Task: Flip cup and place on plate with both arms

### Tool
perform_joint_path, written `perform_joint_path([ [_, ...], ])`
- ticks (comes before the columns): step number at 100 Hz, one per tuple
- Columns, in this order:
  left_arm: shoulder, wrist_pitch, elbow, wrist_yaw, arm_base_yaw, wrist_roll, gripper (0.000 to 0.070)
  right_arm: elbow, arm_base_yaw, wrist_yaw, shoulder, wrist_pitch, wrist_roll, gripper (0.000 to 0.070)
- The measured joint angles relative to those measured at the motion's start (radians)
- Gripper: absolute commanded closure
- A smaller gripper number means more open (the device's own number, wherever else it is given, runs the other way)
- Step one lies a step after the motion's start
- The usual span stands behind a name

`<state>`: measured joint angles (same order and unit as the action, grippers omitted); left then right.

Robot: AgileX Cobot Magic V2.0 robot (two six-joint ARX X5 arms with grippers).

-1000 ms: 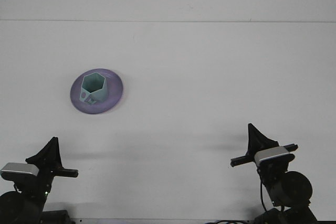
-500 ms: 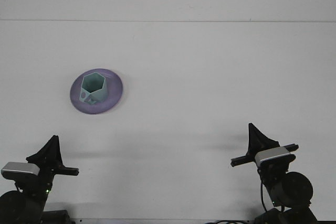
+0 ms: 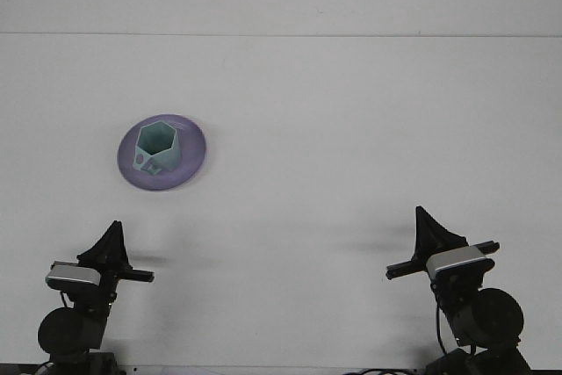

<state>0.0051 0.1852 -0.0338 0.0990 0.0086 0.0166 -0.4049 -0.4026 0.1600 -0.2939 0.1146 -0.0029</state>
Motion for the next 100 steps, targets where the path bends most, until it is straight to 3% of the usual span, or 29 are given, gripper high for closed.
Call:
perform_joint_path([
  [82, 0.000, 0.013, 0.000, 0.004, -0.011, -0.005, 0.0684, 0.000, 0.000, 0.000, 0.000, 0.000, 0.000, 0.0700],
  [100, 0.000, 0.013, 0.000, 0.004, -0.011, -0.006, 0.0684, 0.000, 0.043, 0.072, 0.014, 0.001, -0.056, 0.0700],
])
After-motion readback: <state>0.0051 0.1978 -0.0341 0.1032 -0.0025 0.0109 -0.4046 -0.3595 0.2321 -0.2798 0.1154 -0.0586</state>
